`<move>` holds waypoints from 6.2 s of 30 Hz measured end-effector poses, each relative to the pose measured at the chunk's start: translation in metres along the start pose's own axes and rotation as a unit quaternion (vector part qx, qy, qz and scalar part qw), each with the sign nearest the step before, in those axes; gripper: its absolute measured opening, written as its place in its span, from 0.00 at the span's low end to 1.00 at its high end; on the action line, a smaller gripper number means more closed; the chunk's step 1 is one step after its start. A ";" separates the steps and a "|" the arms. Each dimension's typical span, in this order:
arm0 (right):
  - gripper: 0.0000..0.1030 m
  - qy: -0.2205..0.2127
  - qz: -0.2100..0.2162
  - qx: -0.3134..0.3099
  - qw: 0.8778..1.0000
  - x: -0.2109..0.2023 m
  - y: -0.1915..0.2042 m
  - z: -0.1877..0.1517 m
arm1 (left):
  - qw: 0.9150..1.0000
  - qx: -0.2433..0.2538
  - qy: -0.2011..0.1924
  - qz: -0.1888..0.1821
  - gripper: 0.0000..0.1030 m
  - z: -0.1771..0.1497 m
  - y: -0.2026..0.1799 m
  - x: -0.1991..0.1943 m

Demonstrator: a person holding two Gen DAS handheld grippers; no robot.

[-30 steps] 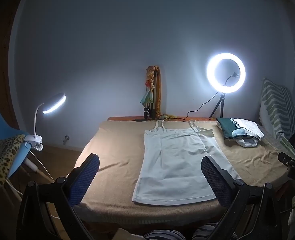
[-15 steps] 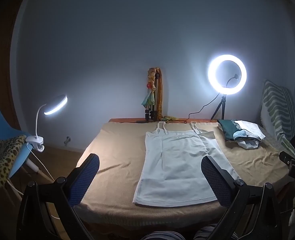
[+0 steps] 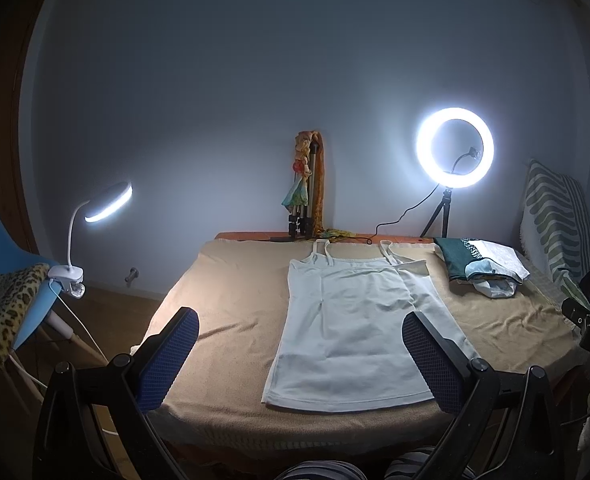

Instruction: Fold small clothes

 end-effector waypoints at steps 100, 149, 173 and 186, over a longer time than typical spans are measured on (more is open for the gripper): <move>0.97 0.131 0.254 -0.066 0.956 0.288 0.225 0.116 | 0.970 -0.058 0.235 -0.034 0.72 -0.133 0.057 0.207; 0.09 0.292 0.187 -0.160 0.924 0.468 0.392 0.055 | 0.955 -0.116 0.221 -0.157 0.01 -0.125 0.050 0.214; 0.08 0.255 0.176 -0.098 0.946 0.457 0.254 0.079 | 0.924 0.003 0.275 -0.266 0.01 -0.117 -0.084 0.229; 0.37 0.244 0.193 -0.080 0.947 0.468 0.240 0.075 | 0.927 0.055 0.270 -0.256 0.35 -0.116 -0.105 0.235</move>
Point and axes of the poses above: each gripper's, at about its wrist camera, not at the fingertips, and x roughly the way its jaws point, y to its left, z to its top, the point moved 5 cm from there along x, roughly the way its jaws point, and after that the axes turned 1 degree about -x, right-handed, at the moved point
